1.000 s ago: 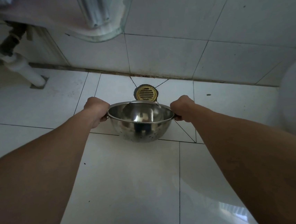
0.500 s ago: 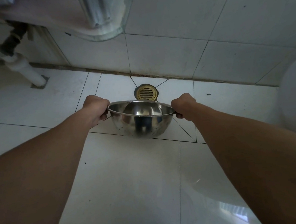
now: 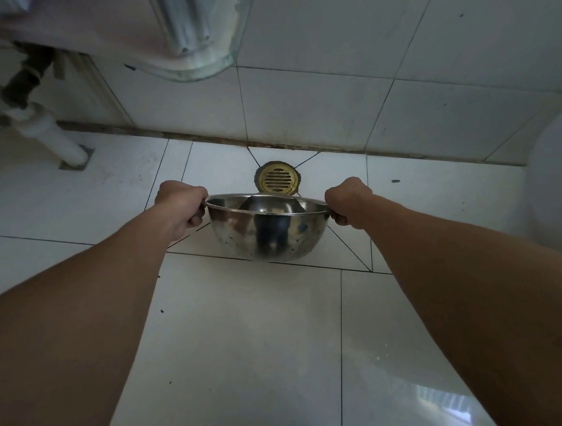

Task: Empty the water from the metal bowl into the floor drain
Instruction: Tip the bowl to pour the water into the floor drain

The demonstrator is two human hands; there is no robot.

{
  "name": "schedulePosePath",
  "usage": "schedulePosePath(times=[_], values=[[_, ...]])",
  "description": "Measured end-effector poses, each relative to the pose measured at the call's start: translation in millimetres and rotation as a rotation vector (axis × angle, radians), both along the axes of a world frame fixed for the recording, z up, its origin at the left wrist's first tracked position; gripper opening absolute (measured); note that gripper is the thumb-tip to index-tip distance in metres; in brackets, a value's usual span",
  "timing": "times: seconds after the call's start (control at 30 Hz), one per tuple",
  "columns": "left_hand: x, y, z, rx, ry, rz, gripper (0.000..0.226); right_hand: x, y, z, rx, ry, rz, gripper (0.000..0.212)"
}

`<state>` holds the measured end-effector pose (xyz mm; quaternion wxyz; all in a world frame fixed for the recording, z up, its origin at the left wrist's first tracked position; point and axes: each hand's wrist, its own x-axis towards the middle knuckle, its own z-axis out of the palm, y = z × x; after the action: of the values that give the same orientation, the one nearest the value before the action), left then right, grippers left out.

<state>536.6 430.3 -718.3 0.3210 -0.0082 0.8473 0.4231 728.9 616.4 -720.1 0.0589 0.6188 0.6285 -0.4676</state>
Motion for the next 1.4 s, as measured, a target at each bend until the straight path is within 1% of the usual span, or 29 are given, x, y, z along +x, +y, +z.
schedulePosePath(times=[0.17, 0.33, 0.43, 0.53, 0.67, 0.77, 0.87, 1.03, 1.2, 1.33, 1.4], values=[[-2.0, -0.6, 0.7, 0.031, 0.005, 0.028, 0.009, 0.8, -0.3, 4.4, -0.007, -0.007, 0.016, 0.021], [-7.4, -1.6, 1.3, 0.096, -0.030, 0.081, 0.023, 1.0, -0.5, 8.1, -0.065, 0.081, -0.021, 0.013], [-9.0, -2.6, 1.0, 0.117, -0.043, 0.104, 0.023, 1.1, 2.1, 8.5, -0.076, 0.105, 0.005, 0.015], [-9.3, -2.5, 0.9, 0.143, -0.063, 0.113, 0.025, 1.4, 4.0, 9.0, -0.065, 0.081, 0.053, 0.018], [-10.7, -1.1, 2.4, 0.156, -0.070, 0.137, 0.026, 2.3, 5.1, 9.5, -0.109, 0.133, 0.022, 0.022], [-11.4, -1.0, 3.3, 0.171, -0.077, 0.152, 0.024, 3.3, 3.2, 10.3, -0.118, 0.122, 0.026, 0.016], [-10.9, -1.6, 4.2, 0.190, -0.100, 0.161, 0.023, 5.0, 1.7, 13.4, -0.110, 0.113, 0.067, 0.017], [-8.4, -2.0, 4.5, 0.199, -0.129, 0.164, 0.025, 9.0, 3.3, 13.7, -0.059, 0.126, 0.128, 0.030], [-8.9, 1.5, 3.4, 0.225, -0.132, 0.177, 0.024, 8.8, 5.8, 9.4, -0.020, 0.133, 0.110, 0.030], [-20.6, 3.0, 5.3, 0.232, -0.158, 0.164, 0.024, 7.9, 2.9, 7.1, 0.008, 0.130, 0.159, 0.029], [-28.5, 2.7, 6.6, 0.233, -0.177, 0.153, 0.021, 6.0, 0.0, 5.5, -0.010, 0.147, 0.121, 0.028]])
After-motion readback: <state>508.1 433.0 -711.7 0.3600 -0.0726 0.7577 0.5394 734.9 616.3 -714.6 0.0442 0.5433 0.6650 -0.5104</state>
